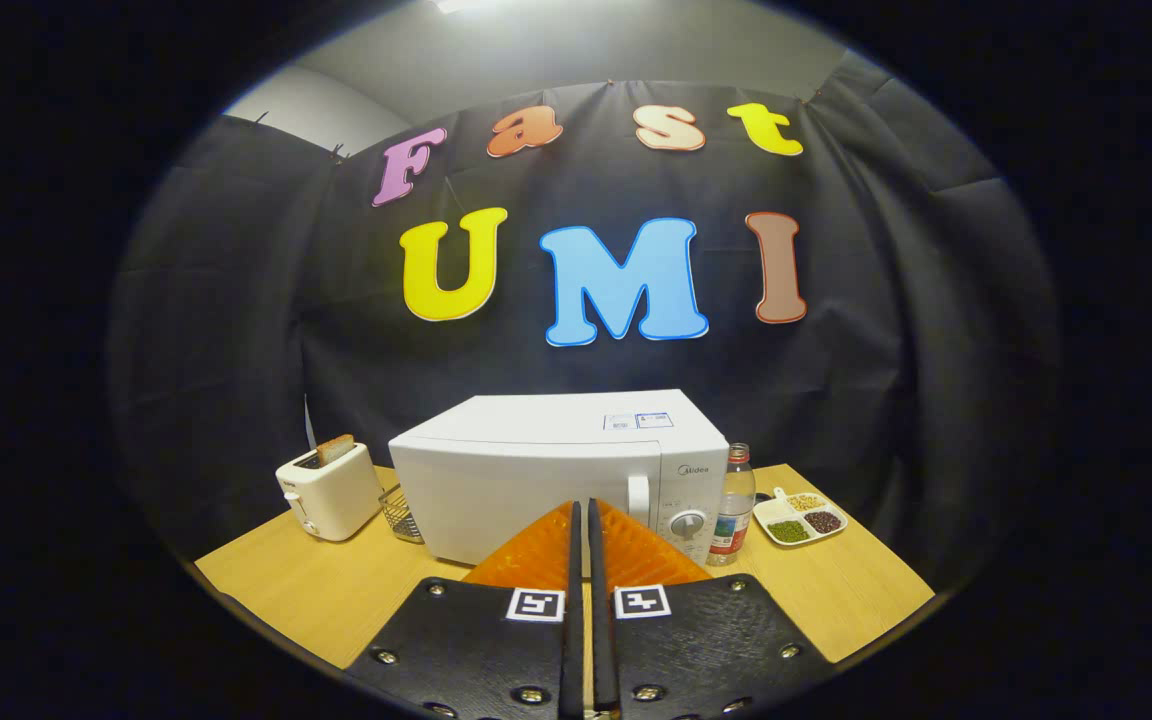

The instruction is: Open the microwave, put the food inside, and close the microwave door.

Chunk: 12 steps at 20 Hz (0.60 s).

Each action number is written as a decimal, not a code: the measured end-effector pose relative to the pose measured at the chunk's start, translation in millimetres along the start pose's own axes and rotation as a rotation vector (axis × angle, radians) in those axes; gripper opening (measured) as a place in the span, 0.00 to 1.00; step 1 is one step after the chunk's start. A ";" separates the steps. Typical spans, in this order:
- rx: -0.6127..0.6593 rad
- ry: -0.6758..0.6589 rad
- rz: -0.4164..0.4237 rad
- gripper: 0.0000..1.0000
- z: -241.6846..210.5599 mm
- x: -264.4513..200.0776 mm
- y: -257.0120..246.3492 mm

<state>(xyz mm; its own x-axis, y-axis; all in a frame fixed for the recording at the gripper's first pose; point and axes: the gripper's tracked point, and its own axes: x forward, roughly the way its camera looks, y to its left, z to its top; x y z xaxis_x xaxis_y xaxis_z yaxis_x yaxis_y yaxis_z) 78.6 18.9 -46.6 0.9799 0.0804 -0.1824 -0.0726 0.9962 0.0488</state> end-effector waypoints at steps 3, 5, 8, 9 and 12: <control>-0.009 -0.020 -0.004 0.04 2.9 -33.8 3.0; 0.000 -0.029 0.025 0.11 3.1 -51.7 13.4; -0.026 -0.048 -0.004 0.77 0.1 -67.6 10.2; -0.028 -0.056 -0.017 0.99 -0.8 -73.3 8.6; -0.025 -0.060 -0.026 0.97 1.8 -80.4 6.0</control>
<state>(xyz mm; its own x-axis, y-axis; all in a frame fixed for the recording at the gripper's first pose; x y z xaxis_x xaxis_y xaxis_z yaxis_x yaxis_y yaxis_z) -0.3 18.3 -30.0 0.9909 0.0530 -0.1239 -0.0509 0.9985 0.0198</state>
